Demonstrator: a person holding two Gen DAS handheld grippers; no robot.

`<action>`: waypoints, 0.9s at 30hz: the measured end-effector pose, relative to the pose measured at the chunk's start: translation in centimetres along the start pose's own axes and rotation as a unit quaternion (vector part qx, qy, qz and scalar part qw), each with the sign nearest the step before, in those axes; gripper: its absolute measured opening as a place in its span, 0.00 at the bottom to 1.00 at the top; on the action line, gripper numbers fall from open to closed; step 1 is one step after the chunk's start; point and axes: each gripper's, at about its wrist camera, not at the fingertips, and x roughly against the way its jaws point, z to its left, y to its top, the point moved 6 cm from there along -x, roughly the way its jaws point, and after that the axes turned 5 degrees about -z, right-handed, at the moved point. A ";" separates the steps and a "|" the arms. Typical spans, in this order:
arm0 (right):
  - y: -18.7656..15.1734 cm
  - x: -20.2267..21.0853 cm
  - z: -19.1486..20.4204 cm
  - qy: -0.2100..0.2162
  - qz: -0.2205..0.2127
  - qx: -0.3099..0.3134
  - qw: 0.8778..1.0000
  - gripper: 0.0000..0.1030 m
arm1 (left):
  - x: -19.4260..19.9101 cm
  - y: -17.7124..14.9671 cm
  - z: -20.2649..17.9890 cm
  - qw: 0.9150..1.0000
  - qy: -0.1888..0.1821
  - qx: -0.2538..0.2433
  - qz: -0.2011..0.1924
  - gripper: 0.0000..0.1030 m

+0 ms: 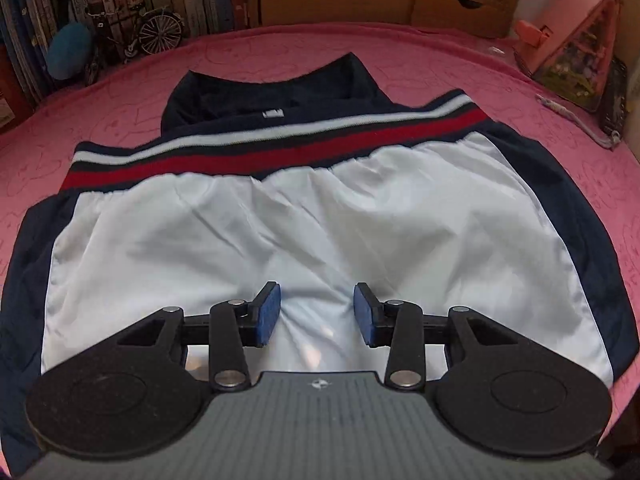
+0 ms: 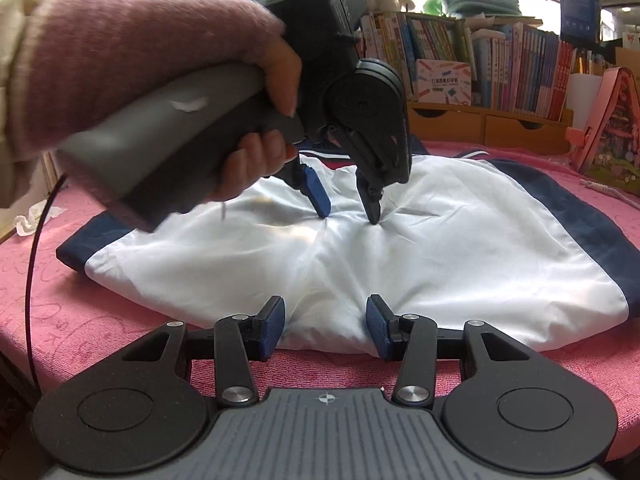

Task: Fold clothes
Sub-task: 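Press the white panel near the striped collar with the left tool, then smooth the white panel toward the striped collar with the left tool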

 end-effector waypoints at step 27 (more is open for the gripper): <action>-0.6 0.1 -0.1 0.006 -0.003 0.002 1.000 0.45 | 10.0 -5.0 -0.5 0.996 -0.065 -0.013 -0.060 0.46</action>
